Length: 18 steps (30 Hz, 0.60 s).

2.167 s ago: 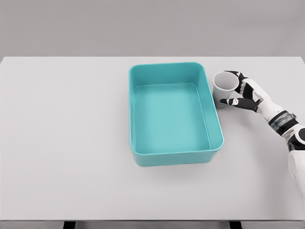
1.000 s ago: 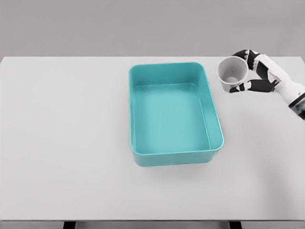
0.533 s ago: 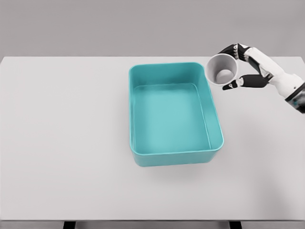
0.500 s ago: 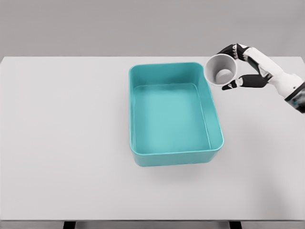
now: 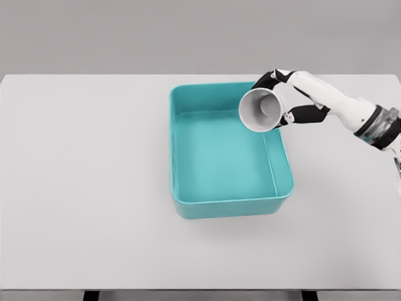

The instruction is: Put the paper cup into the basket with your right arm

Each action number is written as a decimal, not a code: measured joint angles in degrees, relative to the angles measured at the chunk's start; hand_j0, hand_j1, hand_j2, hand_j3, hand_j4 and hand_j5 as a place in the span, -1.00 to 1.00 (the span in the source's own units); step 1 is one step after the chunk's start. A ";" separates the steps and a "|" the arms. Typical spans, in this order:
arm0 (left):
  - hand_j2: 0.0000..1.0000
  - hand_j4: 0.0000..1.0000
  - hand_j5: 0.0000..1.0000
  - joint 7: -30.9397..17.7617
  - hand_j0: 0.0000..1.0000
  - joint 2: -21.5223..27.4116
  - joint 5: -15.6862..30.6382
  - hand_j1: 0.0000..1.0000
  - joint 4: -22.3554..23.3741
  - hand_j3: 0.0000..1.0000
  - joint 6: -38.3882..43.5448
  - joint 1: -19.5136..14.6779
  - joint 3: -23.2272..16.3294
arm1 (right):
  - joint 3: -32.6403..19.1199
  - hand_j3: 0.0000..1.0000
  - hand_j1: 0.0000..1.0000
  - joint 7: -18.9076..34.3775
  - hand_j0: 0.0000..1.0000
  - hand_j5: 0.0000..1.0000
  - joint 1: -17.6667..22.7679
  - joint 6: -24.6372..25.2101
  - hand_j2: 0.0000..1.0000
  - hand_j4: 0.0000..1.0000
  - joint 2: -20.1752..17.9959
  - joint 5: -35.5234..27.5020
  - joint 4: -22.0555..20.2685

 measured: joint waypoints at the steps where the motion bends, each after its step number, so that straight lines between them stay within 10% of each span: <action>1: 1.00 1.00 1.00 0.00 1.00 0.00 0.01 1.00 0.00 1.00 -0.01 0.00 0.00 | 0.66 -0.07 -0.07 0.00 -0.07 -0.07 -0.18 -0.41 -0.07 -0.07 0.09 0.49 -0.18; 18: 1.00 1.00 1.00 0.00 1.00 0.00 0.01 1.00 0.00 1.00 -0.03 0.00 0.00 | 9.80 -0.04 -0.04 0.00 -0.04 -0.04 -1.93 -4.79 -0.04 -0.04 0.03 6.81 -0.78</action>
